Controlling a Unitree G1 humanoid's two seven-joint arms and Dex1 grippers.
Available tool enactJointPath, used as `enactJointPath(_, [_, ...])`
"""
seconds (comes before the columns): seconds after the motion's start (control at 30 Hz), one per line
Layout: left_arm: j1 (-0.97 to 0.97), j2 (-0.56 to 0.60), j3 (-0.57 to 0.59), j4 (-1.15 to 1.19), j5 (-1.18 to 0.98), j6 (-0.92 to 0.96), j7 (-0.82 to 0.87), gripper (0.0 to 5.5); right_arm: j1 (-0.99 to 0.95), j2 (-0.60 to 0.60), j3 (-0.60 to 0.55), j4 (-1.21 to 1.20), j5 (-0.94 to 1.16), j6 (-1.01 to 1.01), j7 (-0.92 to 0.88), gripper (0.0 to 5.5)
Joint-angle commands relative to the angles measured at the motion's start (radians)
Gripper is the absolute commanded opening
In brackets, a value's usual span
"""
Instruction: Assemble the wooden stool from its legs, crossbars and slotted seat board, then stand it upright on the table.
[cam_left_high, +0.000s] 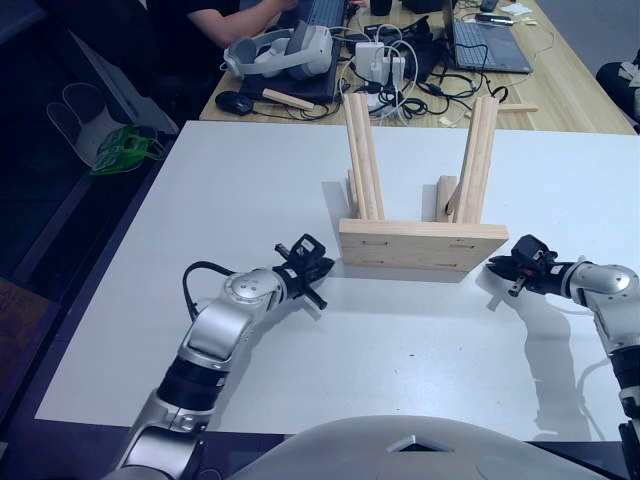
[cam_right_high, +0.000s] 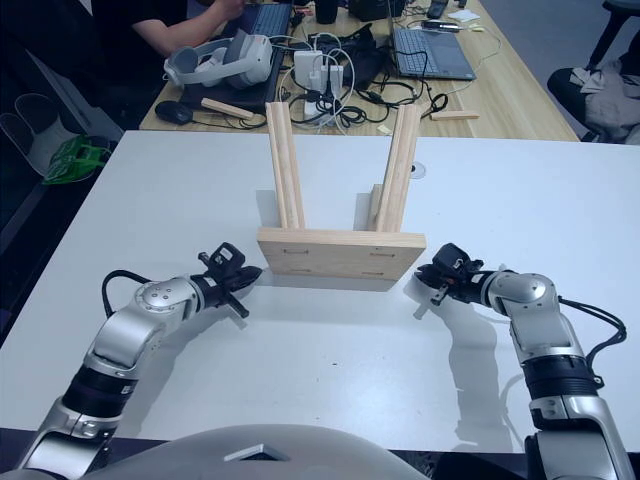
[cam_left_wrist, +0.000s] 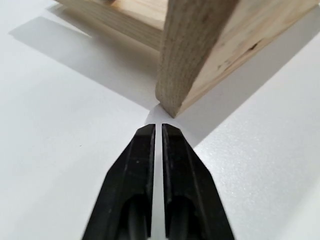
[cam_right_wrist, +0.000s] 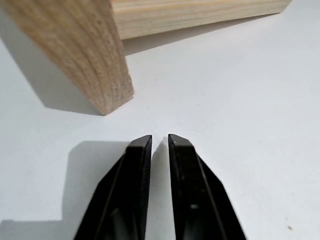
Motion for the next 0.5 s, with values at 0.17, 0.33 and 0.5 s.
enactJointPath(0.17, [0.015, 0.085, -0.037, 0.041, 0.027, -0.171, -0.191, 1.34, -0.026, -0.032, -0.015, 0.011, 0.023, -0.012, 0.069, 1.95])
enactJointPath(0.33, [-0.017, 0.042, -0.049, 0.087, 0.079, -0.165, -0.145, 1.35, -0.03, -0.024, -0.013, 0.001, 0.024, -0.005, 0.067, 1.96])
enactJointPath(0.5, [-0.027, -0.014, -0.081, 0.097, 0.129, -0.095, -0.078, 0.61, -0.025, -0.015, 0.007, -0.018, 0.002, 0.017, 0.042, 1.14])
